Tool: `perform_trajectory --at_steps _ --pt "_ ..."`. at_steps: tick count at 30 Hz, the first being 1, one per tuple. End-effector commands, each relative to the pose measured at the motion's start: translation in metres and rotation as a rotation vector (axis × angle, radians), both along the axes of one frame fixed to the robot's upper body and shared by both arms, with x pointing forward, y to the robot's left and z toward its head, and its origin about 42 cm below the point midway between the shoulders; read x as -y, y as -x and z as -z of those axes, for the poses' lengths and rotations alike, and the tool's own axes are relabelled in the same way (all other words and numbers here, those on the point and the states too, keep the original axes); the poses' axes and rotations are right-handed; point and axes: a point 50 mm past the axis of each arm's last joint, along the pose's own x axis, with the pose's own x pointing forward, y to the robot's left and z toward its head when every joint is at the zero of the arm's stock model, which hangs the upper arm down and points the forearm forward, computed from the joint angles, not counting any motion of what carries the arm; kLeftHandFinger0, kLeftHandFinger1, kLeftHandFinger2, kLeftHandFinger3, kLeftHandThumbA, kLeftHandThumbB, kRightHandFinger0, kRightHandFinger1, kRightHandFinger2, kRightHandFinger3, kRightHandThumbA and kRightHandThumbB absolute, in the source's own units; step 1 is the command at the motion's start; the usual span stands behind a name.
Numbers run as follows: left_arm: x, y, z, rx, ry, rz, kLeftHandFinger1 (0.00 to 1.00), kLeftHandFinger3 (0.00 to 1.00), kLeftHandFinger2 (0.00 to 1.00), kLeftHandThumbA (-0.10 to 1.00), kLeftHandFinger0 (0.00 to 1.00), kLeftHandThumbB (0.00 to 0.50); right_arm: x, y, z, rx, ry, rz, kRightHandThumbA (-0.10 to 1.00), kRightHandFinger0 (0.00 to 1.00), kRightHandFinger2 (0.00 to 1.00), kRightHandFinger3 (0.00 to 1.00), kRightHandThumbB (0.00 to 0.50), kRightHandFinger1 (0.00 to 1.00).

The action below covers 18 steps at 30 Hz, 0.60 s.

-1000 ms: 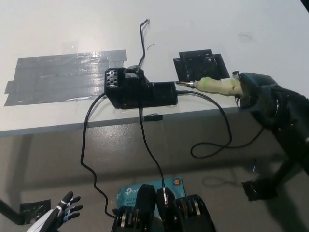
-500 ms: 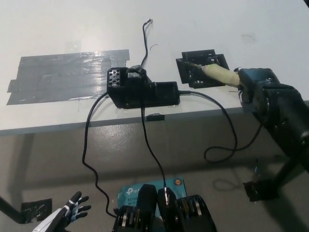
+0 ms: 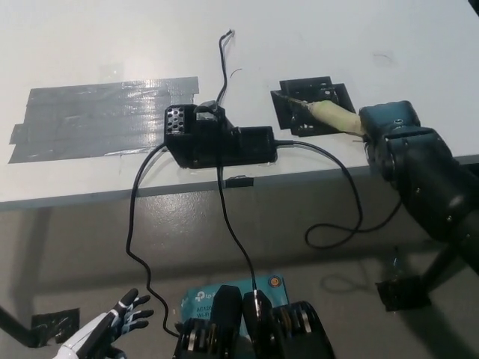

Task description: The robot uses its right hand to grab and lift the soldering gun kept on the middle of the table and puts it in its base

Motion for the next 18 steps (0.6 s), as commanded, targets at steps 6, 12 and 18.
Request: perform_trajectory --at_steps 6,12,18 --pt "-0.0054 -0.0040 -0.0147 0.012 0.004 0.053 0.94 1.00 0.97 1.00 1.00 0.470 0.0158 0.0210 0.0470 -0.453 -0.162 0.180 0.52 0.58 1.00 1.00 0.405 0.76" --pt "-0.0050 -0.0061 -0.0149 0.006 0.014 0.066 0.93 1.00 0.96 1.00 1.00 0.500 0.0086 0.0215 0.0480 -0.459 -0.075 0.112 0.55 1.00 1.00 1.00 0.500 1.00" --pt "-0.0027 -0.0085 -0.0165 0.016 0.001 0.072 0.90 1.00 0.93 1.00 1.00 0.492 0.0119 0.0252 0.0508 -0.336 -0.199 0.141 0.18 0.08 0.77 1.00 0.347 0.33"
